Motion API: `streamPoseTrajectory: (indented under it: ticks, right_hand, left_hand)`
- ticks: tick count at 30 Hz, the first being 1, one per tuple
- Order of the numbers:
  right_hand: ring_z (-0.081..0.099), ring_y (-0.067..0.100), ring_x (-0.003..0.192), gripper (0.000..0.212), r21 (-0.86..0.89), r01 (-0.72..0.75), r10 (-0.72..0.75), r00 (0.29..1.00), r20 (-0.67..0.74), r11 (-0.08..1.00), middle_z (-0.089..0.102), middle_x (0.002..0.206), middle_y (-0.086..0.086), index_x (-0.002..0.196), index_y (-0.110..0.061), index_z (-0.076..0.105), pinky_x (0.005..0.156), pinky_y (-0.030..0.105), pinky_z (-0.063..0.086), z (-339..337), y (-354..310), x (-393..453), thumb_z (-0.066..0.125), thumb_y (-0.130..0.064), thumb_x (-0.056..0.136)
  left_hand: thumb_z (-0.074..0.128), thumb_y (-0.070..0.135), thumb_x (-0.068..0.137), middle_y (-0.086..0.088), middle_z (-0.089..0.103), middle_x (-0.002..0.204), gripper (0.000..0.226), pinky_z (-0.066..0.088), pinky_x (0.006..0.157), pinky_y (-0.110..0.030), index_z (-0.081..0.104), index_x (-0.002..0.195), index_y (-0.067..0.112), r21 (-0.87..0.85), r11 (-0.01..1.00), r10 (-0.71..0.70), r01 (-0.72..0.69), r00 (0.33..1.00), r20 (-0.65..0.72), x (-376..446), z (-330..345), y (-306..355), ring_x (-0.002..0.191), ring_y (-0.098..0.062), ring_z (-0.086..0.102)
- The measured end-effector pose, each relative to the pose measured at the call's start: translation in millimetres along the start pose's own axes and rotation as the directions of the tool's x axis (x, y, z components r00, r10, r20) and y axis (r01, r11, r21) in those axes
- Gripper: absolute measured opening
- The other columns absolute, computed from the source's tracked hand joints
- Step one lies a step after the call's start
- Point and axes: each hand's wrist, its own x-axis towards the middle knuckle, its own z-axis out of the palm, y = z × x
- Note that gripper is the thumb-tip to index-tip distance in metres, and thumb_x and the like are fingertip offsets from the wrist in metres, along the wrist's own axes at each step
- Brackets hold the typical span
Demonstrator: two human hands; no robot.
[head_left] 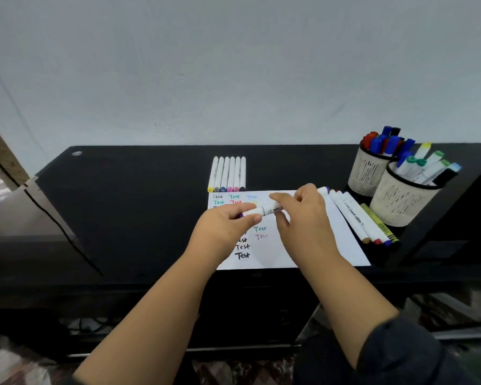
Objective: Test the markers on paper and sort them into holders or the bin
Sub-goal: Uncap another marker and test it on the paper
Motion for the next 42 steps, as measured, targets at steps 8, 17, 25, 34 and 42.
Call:
streamPoseTrajectory:
  ticks: [8,17,25,34,42]
  right_hand:
    - [0.053,0.028,0.082,0.017,-0.038,-0.114,0.107,0.982,-0.154,0.993,0.054,0.097,0.011,0.105,-0.009,0.065,0.063,0.034,0.046,-60.2,34.9,31.9,0.056,-0.007,0.091]
    - [0.057,0.012,0.096,0.019,0.283,-0.42,0.472,0.869,-0.147,0.862,0.058,0.113,0.001,0.113,-0.021,0.058,0.083,0.027,0.048,-123.0,99.8,28.7,0.052,-0.027,0.096]
    - [0.055,-0.001,0.076,0.01,0.26,-0.434,0.476,0.869,-0.13,0.863,0.056,0.083,-0.011,0.101,-0.017,0.054,0.06,0.008,0.04,-133.6,142.3,40.5,0.05,-0.026,0.097]
    - [0.049,0.007,0.062,0.017,0.058,-0.54,0.543,0.839,-0.048,0.84,0.052,0.075,-0.001,0.09,-0.011,0.053,0.049,0.019,0.033,-121.6,168.0,57.5,0.049,-0.026,0.096]
    - [0.054,0.012,0.072,0.024,0.117,-0.528,0.537,0.841,-0.066,0.841,0.052,0.081,-0.005,0.114,-0.014,0.04,0.06,0.025,0.041,-113.1,164.4,66.4,0.052,-0.024,0.095]
  left_hand:
    - [0.061,0.041,0.087,0.024,0.056,0.126,0.051,0.04,0.083,-0.012,0.045,0.136,0.036,-0.002,0.971,0.234,-0.237,0.956,0.176,10.7,32.2,41.0,0.116,0.004,0.049]
    - [0.038,0.048,0.097,0.005,0.019,0.156,0.062,0.021,0.11,-0.03,0.018,0.15,0.025,0.488,0.826,0.123,-0.281,0.936,0.33,60.7,112.6,30.3,0.142,-0.015,0.022]
    - [0.026,0.043,0.1,-0.003,-0.001,0.159,0.061,0.006,0.116,-0.032,0.007,0.151,0.013,0.795,0.502,0.112,-0.339,0.938,0.329,108.9,141.9,-9.3,0.146,-0.017,-0.001]
    - [0.023,0.044,0.1,0.001,-0.003,0.159,0.06,0.0,0.115,-0.027,0.008,0.151,0.015,0.784,0.519,0.146,-0.341,0.939,0.312,112.9,143.9,-24.5,0.145,-0.013,-0.001]
    - [0.023,0.044,0.1,0.001,-0.004,0.158,0.061,-0.001,0.115,-0.026,0.007,0.151,0.015,0.777,0.526,0.151,-0.346,0.937,0.315,113.6,143.0,-25.2,0.145,-0.012,-0.002]
